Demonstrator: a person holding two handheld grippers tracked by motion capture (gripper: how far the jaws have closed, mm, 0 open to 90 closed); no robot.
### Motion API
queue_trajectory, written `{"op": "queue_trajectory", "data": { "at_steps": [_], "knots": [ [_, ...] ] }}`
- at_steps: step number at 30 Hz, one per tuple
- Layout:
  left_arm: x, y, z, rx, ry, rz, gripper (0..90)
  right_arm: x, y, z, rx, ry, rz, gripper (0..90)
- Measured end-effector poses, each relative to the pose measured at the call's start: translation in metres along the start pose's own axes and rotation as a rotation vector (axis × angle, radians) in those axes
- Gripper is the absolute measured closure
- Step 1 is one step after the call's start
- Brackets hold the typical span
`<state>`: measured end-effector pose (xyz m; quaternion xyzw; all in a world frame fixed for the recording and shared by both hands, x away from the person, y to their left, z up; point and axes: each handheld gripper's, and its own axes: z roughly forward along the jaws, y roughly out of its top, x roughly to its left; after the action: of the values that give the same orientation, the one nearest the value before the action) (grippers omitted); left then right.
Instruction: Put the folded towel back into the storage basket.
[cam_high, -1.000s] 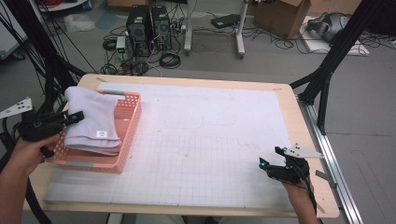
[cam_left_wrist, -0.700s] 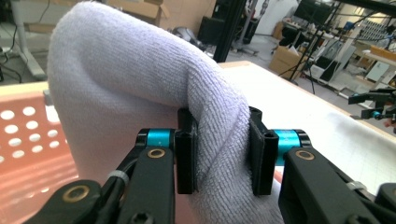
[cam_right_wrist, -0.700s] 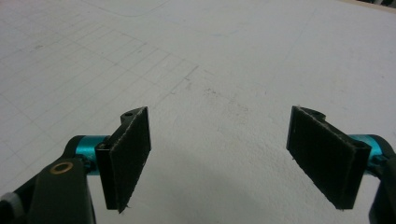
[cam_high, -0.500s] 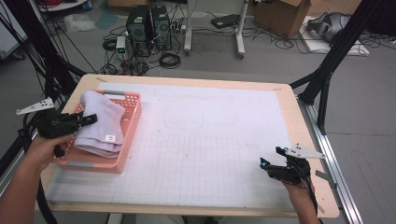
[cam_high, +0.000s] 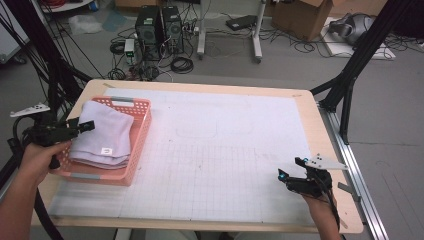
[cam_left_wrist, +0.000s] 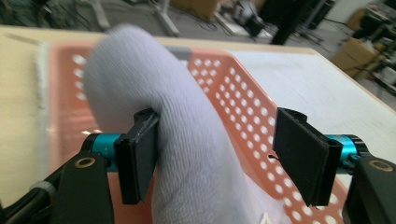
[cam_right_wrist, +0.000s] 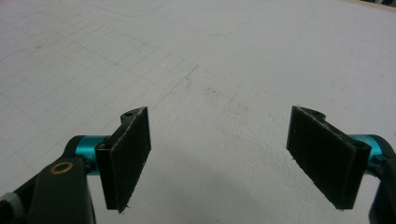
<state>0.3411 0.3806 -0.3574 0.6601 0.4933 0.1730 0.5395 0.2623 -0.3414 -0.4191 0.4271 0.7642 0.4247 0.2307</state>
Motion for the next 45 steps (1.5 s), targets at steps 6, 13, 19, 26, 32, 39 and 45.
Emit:
{"op": "queue_trajectory", "data": {
  "at_steps": [6, 13, 19, 26, 32, 39, 45],
  "knots": [
    [-0.003, 0.007, -0.014, -0.089, 0.082, 0.027, 32.9, -0.001, 0.000, -0.001, -0.004, -0.002, 0.004, 20.6],
    [-0.013, -0.007, 0.006, 0.091, 0.136, 0.048, 32.6, 0.000, 0.001, -0.001, -0.004, 0.002, -0.001, 20.6],
    [-0.016, -0.013, 0.024, 0.196, 0.230, 0.041, 32.5, -0.001, 0.000, -0.002, -0.007, 0.000, 0.005, 20.6],
    [-0.013, -0.017, 0.050, 0.326, 0.289, 0.017, 31.8, 0.001, 0.001, 0.000, -0.002, 0.005, -0.010, 20.6],
    [-0.013, -0.022, 0.066, 0.376, 0.299, 0.043, 30.3, 0.000, 0.000, -0.001, -0.003, 0.002, -0.001, 20.6],
    [-0.016, -0.029, 0.079, 0.385, 0.273, 0.071, 28.5, 0.000, 0.000, 0.000, -0.003, 0.005, -0.005, 20.6],
    [-0.021, -0.030, 0.083, 0.346, 0.176, 0.107, 33.1, 0.000, 0.000, -0.001, -0.004, 0.004, -0.002, 20.6]
  ]
}}
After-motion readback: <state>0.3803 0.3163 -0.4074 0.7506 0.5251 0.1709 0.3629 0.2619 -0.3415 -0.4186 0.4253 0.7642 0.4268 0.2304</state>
